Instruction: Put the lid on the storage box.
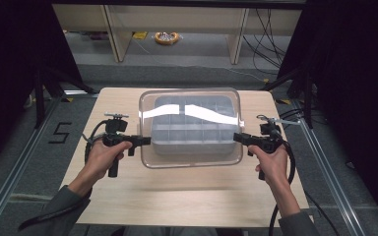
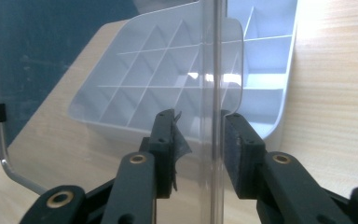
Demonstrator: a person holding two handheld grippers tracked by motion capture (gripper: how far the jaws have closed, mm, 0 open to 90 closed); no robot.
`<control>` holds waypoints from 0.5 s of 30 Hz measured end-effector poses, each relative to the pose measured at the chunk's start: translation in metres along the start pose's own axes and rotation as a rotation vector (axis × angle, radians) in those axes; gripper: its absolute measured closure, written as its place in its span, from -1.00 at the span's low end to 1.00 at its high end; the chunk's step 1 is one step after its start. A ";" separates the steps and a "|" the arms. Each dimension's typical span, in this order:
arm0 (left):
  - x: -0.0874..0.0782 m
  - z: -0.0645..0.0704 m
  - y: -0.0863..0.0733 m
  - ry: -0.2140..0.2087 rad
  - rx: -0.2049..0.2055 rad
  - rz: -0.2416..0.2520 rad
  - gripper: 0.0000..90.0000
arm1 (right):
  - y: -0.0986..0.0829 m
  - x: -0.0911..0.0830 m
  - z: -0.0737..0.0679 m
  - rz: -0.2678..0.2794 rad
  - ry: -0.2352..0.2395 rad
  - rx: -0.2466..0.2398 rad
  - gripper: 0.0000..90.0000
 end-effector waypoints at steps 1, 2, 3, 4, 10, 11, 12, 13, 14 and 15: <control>0.002 -0.001 0.003 0.002 -0.010 0.003 0.24 | 0.002 0.002 0.002 0.004 -0.007 -0.006 0.50; 0.004 -0.003 0.005 0.005 -0.015 0.003 0.23 | 0.003 0.002 -0.001 -0.017 -0.006 0.034 0.50; 0.006 -0.004 0.007 0.008 -0.026 0.002 0.23 | 0.005 0.003 -0.001 -0.018 -0.004 0.031 0.50; 0.006 -0.004 0.007 0.008 -0.026 0.002 0.22 | 0.007 0.006 0.004 -0.005 -0.024 -0.007 0.50; 0.019 -0.013 0.025 0.032 -0.048 0.001 0.20 | 0.021 0.015 0.009 -0.018 -0.042 0.002 0.49; 0.020 -0.013 0.027 0.030 -0.050 -0.002 0.20 | 0.024 0.016 0.008 -0.025 -0.043 0.013 0.49; 0.022 -0.014 0.029 0.034 -0.059 0.001 0.20 | 0.025 0.016 0.006 -0.041 -0.045 0.040 0.48; 0.023 -0.016 0.032 0.042 -0.063 0.001 0.19 | 0.029 0.020 0.010 -0.025 -0.057 0.000 0.48; 0.025 -0.018 0.034 0.048 -0.067 -0.006 0.18 | 0.030 0.020 0.007 -0.048 -0.057 0.035 0.47; 0.025 -0.018 0.034 0.048 -0.067 -0.006 0.17 | 0.033 0.023 0.009 -0.046 -0.064 0.010 0.47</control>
Point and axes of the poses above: each handheld gripper's, and its own axes: x roughly forward along the jaws, y roughly out of its top, z roughly to its right, the point moved 8 cm from there along x, roughly forward along the jaws, and after that the axes turned 14 degrees about -y, right-handed, at the moved point
